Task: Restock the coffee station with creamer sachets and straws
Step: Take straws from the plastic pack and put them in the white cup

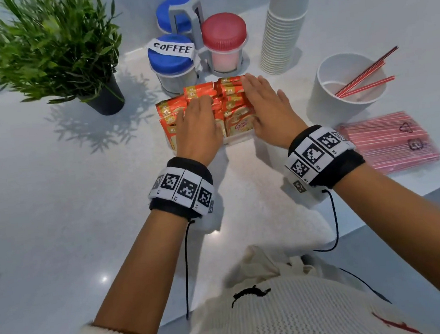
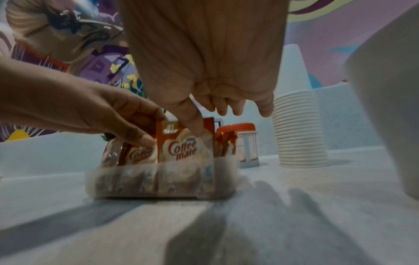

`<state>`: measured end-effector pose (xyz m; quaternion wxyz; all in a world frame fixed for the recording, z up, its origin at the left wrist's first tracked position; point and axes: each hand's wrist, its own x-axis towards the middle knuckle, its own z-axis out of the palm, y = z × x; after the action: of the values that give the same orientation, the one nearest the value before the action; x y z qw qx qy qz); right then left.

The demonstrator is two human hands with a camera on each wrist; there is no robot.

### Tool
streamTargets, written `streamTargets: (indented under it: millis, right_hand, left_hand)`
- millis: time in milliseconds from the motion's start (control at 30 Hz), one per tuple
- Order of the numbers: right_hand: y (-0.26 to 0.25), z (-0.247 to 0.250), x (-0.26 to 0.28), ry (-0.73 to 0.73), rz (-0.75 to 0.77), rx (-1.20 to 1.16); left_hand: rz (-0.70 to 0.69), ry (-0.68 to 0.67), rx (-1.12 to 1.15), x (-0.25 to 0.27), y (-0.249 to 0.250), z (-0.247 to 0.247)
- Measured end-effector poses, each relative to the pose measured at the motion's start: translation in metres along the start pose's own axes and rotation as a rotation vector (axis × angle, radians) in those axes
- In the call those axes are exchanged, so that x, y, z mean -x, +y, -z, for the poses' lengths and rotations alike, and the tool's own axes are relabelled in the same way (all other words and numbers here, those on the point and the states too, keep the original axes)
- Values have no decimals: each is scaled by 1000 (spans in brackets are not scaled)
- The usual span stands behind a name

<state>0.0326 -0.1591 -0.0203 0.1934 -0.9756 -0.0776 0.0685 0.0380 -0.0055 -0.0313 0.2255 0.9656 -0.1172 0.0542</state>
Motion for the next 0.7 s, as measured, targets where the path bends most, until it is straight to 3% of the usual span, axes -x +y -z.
streamTargets:
  millis: [400,567,700]
  right_hand:
    - [67,66,50,494,-2,-229]
    - [121,87,80,597,-178,-321]
    - [172,91,101,571,-392,-353]
  left_hand:
    - [-274,27,317,-14,108,2]
    - [-330,-137,395,-8,168,-23]
    - [-344,-314,402,-2,209,-53]
